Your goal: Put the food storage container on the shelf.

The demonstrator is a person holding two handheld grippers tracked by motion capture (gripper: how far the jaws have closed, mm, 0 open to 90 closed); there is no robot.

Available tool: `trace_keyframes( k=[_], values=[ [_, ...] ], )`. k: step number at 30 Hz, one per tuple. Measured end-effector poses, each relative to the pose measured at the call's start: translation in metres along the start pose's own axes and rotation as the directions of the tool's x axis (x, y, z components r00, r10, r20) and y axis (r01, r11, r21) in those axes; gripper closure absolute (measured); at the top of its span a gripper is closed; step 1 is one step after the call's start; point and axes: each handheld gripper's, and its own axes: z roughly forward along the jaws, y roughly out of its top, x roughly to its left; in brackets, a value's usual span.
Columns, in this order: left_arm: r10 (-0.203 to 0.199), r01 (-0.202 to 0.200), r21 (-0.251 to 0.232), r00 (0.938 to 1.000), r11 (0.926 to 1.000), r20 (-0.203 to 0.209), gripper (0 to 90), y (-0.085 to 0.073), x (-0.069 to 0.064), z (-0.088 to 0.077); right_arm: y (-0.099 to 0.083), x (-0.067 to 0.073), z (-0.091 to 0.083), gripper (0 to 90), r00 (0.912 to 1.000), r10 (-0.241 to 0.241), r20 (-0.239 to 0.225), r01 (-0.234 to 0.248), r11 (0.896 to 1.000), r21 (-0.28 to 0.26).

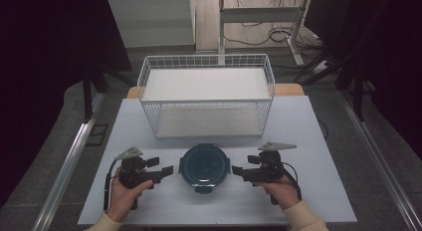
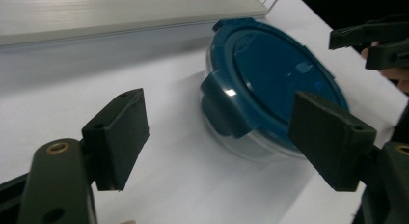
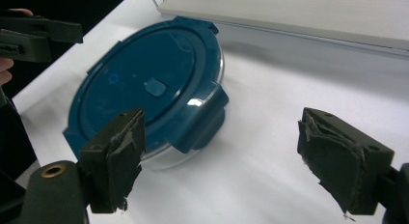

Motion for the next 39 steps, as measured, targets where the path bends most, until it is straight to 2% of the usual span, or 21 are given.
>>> trace_keyframes(
  k=[2,6,8,9,13,14,15,17,19,20,21,22,24,28,30,31,32,35,37,38,39],
  values=[
    [-0.014,0.014,0.007,0.9999,0.9999,0.006,19.0,0.005,0.000,0.001,0.005,0.003,0.004,16.0,0.9999,0.009,-0.006,-0.010,1.000,-0.004],
    [-0.073,0.073,0.039,0.9973,0.9966,-0.005,15.9,0.010,0.001,0.008,0.011,0.006,0.011,14.4,0.9995,0.022,-0.024,-0.022,1.000,0.004],
    [-0.108,0.107,0.054,0.9940,0.9928,0.016,15.3,0.013,0.002,0.012,0.017,0.007,0.019,14.0,0.9974,0.057,-0.043,-0.057,0.998,0.015],
    [-0.121,0.119,0.066,0.9922,0.9907,0.030,15.3,0.015,0.002,0.014,0.017,0.007,0.019,14.0,0.9974,0.057,-0.043,-0.057,0.998,0.015],
    [-0.132,0.127,0.087,0.9897,0.9881,0.056,15.0,0.023,-0.002,0.023,0.022,0.011,0.027,13.3,0.9944,0.093,-0.051,-0.091,0.995,0.035],
    [-0.150,0.143,0.085,0.9856,0.9861,0.078,14.9,0.025,-0.003,0.025,0.022,0.012,0.029,13.1,0.9934,0.102,-0.053,-0.100,0.994,0.034],
    [-0.150,0.143,0.085,0.9856,0.9861,0.078,14.9,0.025,-0.003,0.025,0.022,0.012,0.029,13.1,0.9934,0.102,-0.053,-0.100,0.994,0.034],
    [-0.172,0.164,0.084,0.9796,0.9828,0.104,14.8,0.024,-0.002,0.029,0.021,0.013,0.033,12.9,0.9915,0.117,-0.058,-0.115,0.993,0.034],
    [-0.171,0.162,0.096,0.9803,0.9822,0.099,14.8,0.022,-0.002,0.033,0.018,0.013,0.038,12.6,0.9902,0.131,-0.050,-0.128,0.990,0.053],
    [-0.170,0.156,0.119,0.9788,0.9805,0.114,14.8,0.020,-0.003,0.037,0.015,0.013,0.041,12.6,0.9882,0.144,-0.052,-0.141,0.988,0.060],
    [-0.170,0.156,0.119,0.9788,0.9805,0.114,15.0,0.020,-0.003,0.037,0.015,0.013,0.041,12.6,0.9882,0.144,-0.052,-0.141,0.988,0.060],
    [-0.182,0.168,0.114,0.9748,0.9792,0.128,15.0,0.019,-0.002,0.038,0.014,0.013,0.043,12.6,0.9871,0.151,-0.054,-0.147,0.987,0.064],
    [-0.220,0.202,0.131,0.9650,0.9705,0.142,15.9,0.014,0.001,0.045,0.010,0.012,0.047,12.6,0.9830,0.175,-0.054,-0.171,0.982,0.077],
    [-0.218,0.197,0.154,0.9674,0.9681,0.129,16.0,0.010,0.002,0.052,0.007,0.012,0.051,12.6,0.9793,0.195,-0.056,-0.189,0.978,0.090],
    [-0.224,0.201,0.163,0.9648,0.9659,0.137,16.4,0.010,0.002,0.055,0.006,0.013,0.054,12.7,0.9776,0.202,-0.059,-0.195,0.976,0.097],
    [-0.229,0.204,0.166,0.9615,0.9647,0.151,17.0,0.009,0.002,0.057,0.005,0.014,0.056,12.7,0.9751,0.211,-0.068,-0.204,0.974,0.103],
    [-0.237,0.209,0.172,0.9577,0.9626,0.163,17.0,0.009,0.002,0.060,0.004,0.015,0.060,13.1,0.9670,0.239,-0.088,-0.229,0.967,0.109],
    [-0.261,0.226,0.197,0.9493,0.9539,0.175,17.0,0.007,0.004,0.067,0.002,0.015,0.065,14.1,0.9624,0.257,-0.088,-0.248,0.963,0.108],
    [-0.276,0.237,0.207,0.9429,0.9491,0.186,17.1,0.006,0.005,0.070,0.000,0.013,0.068,14.8,0.9516,0.290,-0.102,-0.278,0.954,0.113],
    [-0.283,0.242,0.212,0.9400,0.9467,0.191,17.7,0.005,0.005,0.072,-0.002,0.011,0.070,15.0,0.9408,0.319,-0.114,-0.306,0.945,0.117],
    [-0.285,0.242,0.216,0.9387,0.9459,0.195,17.7,0.004,0.004,0.073,-0.002,0.011,0.070,15.0,0.9408,0.319,-0.114,-0.306,0.945,0.117]
  ],
)
